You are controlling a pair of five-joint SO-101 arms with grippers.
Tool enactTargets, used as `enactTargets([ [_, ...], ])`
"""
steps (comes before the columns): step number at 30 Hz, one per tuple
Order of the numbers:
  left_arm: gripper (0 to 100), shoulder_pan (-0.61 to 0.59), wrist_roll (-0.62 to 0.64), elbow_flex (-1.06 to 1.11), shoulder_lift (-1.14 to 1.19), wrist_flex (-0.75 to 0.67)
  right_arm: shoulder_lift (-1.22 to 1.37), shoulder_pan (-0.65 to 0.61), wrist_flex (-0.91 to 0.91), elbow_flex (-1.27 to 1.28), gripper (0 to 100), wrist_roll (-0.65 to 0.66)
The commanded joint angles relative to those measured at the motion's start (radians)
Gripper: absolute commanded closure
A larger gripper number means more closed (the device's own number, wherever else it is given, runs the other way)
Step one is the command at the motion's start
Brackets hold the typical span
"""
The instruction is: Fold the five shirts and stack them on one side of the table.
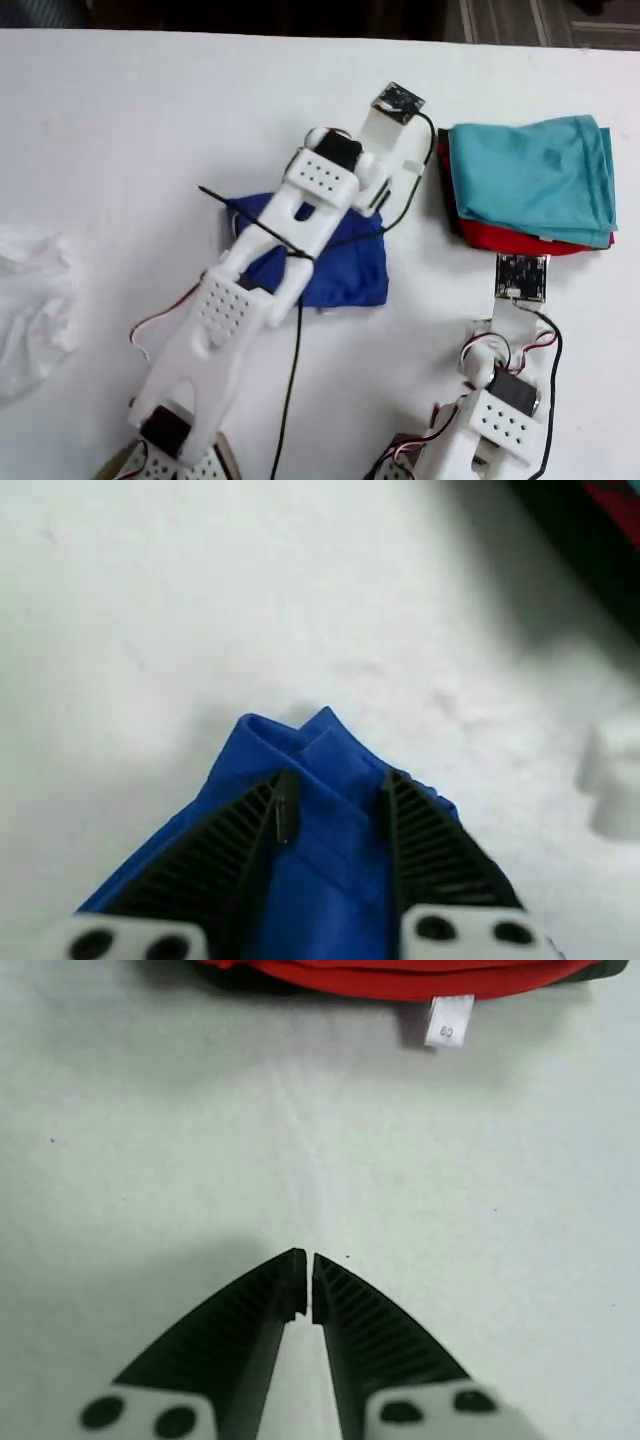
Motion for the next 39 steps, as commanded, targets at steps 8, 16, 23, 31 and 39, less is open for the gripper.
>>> enactTargets([
  [8, 96, 0.071, 0.003, -0.039, -0.058, 0.044, -0.019, -0.004, -0.016, -0.005, 98.0, 0.008],
  [16, 86, 0.12, 0.002, -0.039, -0.126, 0.129, -0.019, -0.004, -0.016, -0.005, 98.0, 0.008],
  [23, 86, 0.051, -0.063, -0.097, -0.178, 0.19, -0.024, 0.001, -0.015, -0.006, 98.0, 0.005],
  [31, 86, -0.097, -0.063, -0.323, -0.298, 0.404, -0.019, -0.008, 0.081, -0.13, 98.0, 0.008],
  [39, 86, -0.296, -0.1, -0.09, -0.244, 0.397, 0.022, -0.355, 0.283, -0.43, 98.1, 0.003],
])
